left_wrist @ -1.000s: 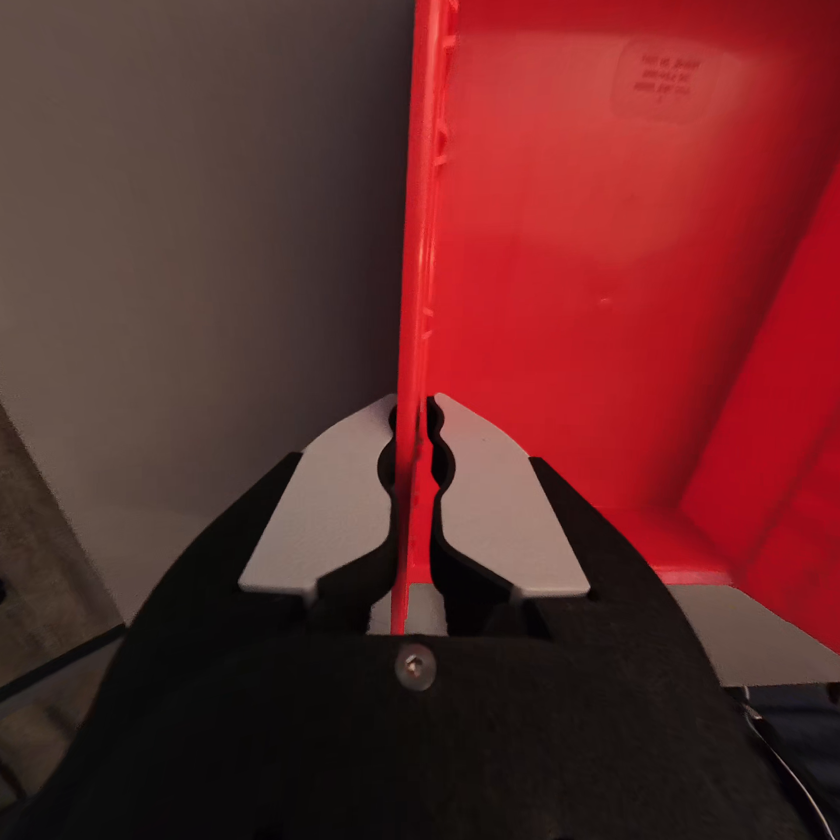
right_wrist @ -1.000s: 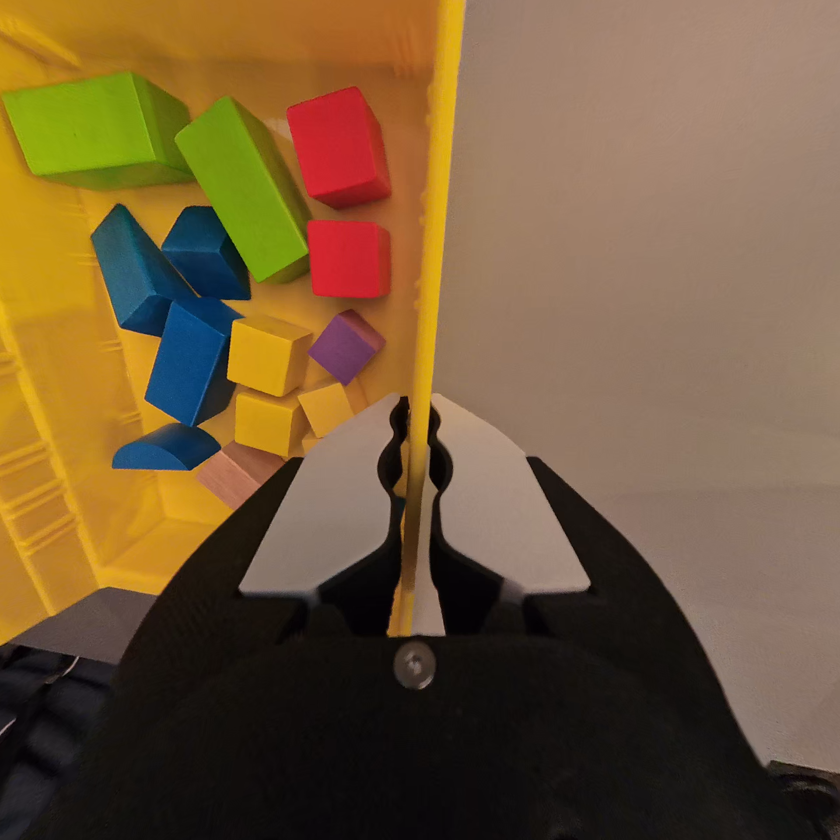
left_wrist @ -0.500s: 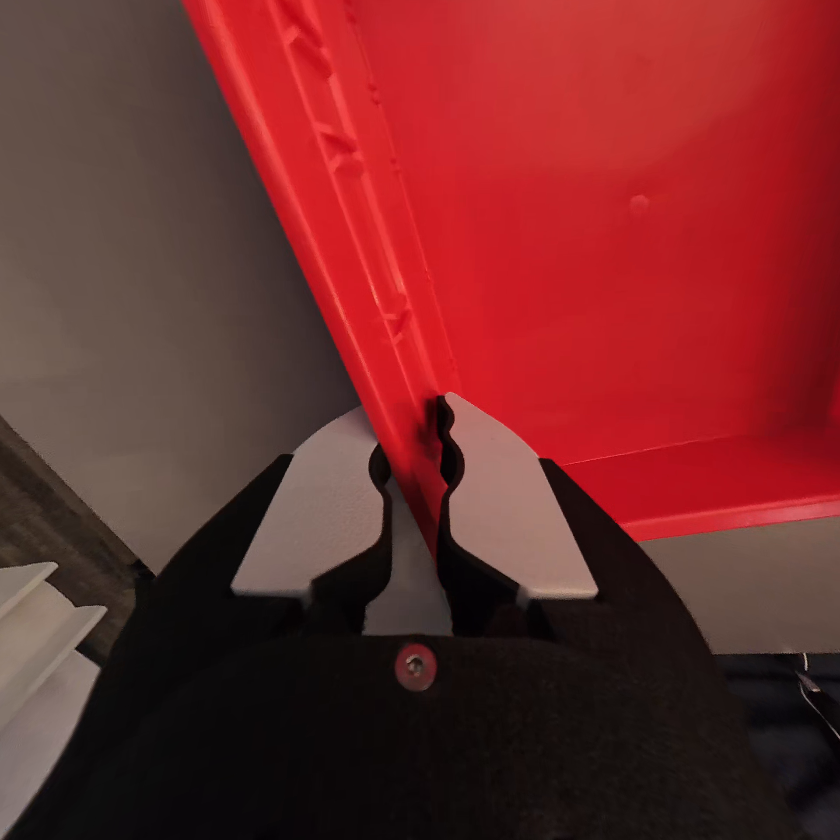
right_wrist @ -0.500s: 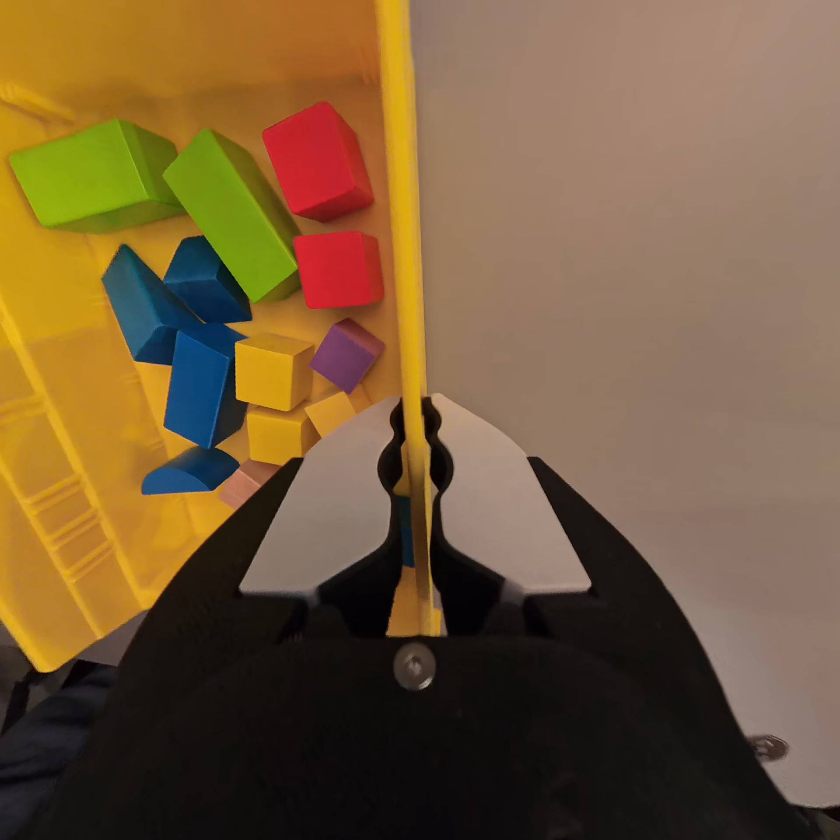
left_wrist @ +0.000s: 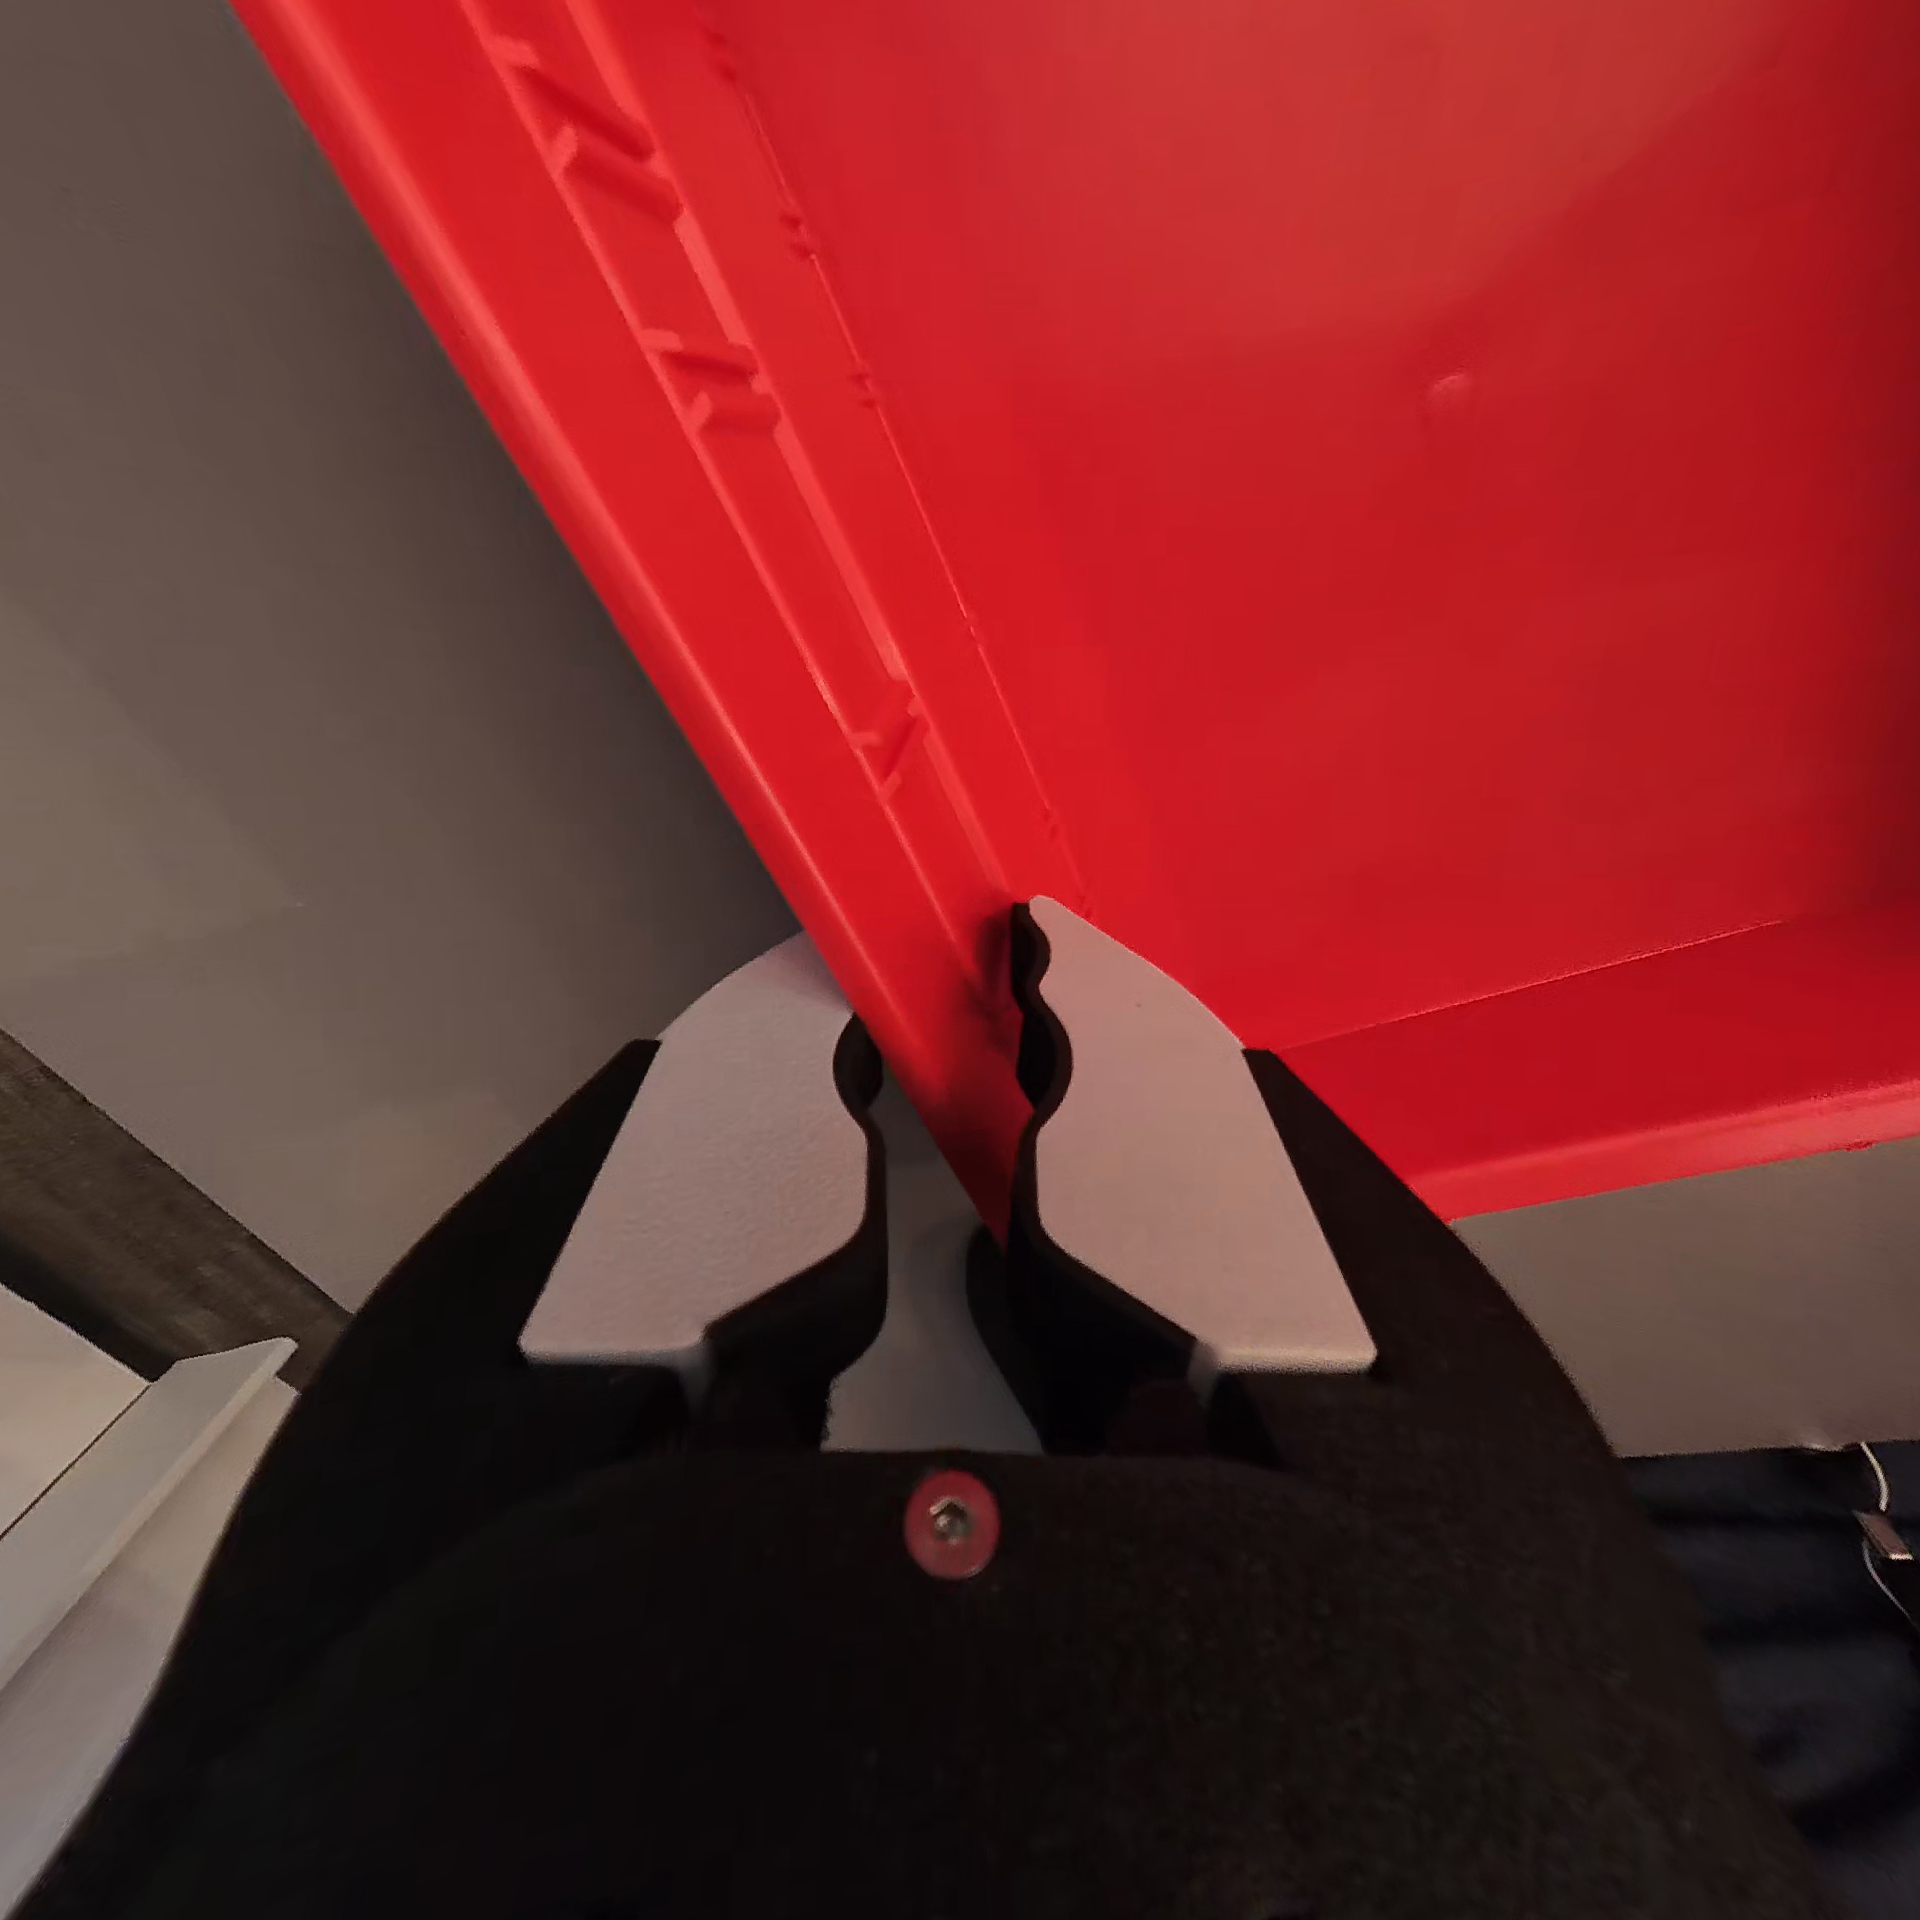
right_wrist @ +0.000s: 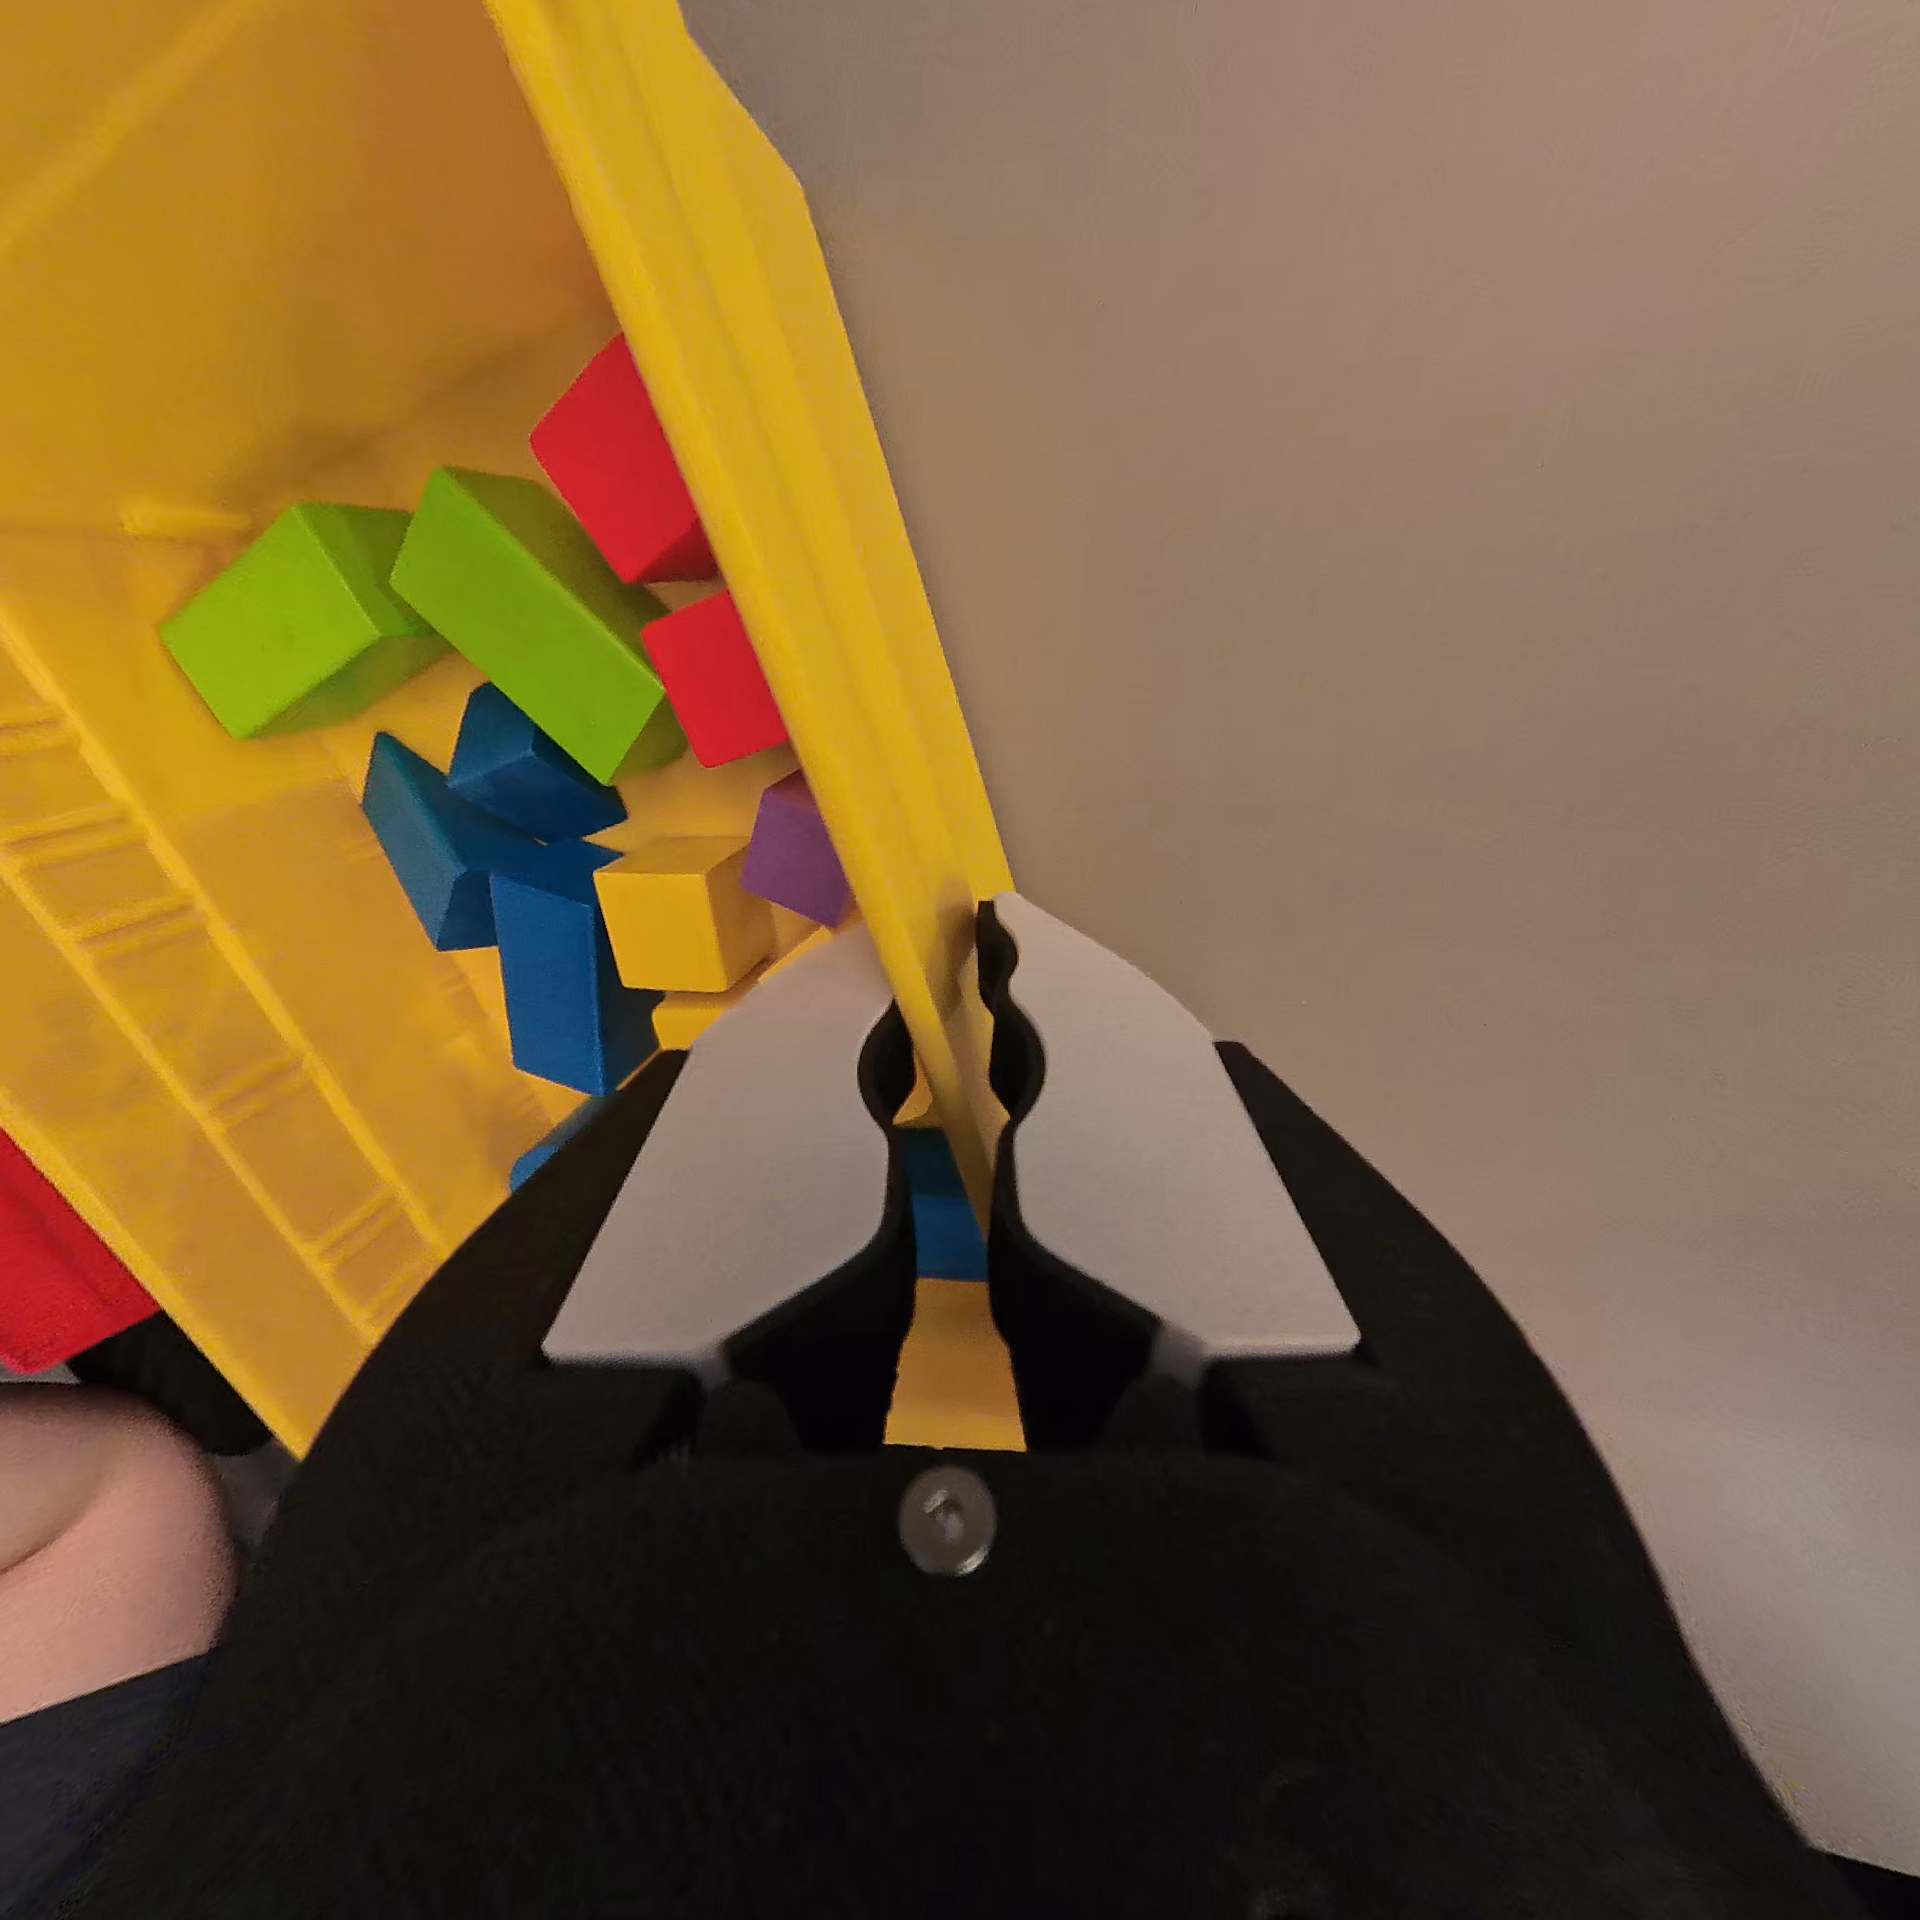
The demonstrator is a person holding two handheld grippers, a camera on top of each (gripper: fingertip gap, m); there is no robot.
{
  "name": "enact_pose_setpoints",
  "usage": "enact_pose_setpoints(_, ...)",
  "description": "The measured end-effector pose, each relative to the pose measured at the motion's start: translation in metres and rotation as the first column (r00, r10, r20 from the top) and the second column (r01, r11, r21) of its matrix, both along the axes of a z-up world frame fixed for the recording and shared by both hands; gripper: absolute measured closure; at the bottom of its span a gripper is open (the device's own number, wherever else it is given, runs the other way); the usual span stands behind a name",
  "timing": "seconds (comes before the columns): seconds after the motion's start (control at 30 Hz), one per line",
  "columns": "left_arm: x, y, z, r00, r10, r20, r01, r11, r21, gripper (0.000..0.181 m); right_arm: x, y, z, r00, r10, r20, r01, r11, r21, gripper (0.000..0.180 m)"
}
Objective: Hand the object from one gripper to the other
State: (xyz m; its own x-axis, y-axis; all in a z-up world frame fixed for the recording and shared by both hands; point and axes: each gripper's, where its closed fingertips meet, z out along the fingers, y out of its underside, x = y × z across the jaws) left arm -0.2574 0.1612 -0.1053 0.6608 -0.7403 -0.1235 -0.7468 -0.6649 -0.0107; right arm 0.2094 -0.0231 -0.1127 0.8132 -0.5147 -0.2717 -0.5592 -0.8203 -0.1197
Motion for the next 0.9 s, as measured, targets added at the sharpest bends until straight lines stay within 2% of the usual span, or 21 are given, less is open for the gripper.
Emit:
enact_pose_setpoints(0.27, -0.008, -0.015, -0.002, 0.999, -0.033, 0.008, 0.034, 0.995, -0.093, 0.162, -0.015, 0.012, 0.001, 0.999, -0.039, -0.035, 0.039, 0.999, -0.021, 0.167)
enact_pose_setpoints(0.6, -0.010, -0.019, -0.003, 0.999, -0.039, 0.023, 0.041, 0.991, -0.124, 0.164, -0.048, 0.019, 0.001, 0.993, -0.082, -0.081, 0.080, 0.996, -0.027, 0.165)
enact_pose_setpoints(0.9, -0.008, -0.023, -0.007, 0.997, -0.027, 0.072, 0.041, 0.979, -0.202, 0.165, -0.059, 0.024, 0.001, 0.999, 0.010, -0.035, -0.012, 0.997, -0.072, 0.169)
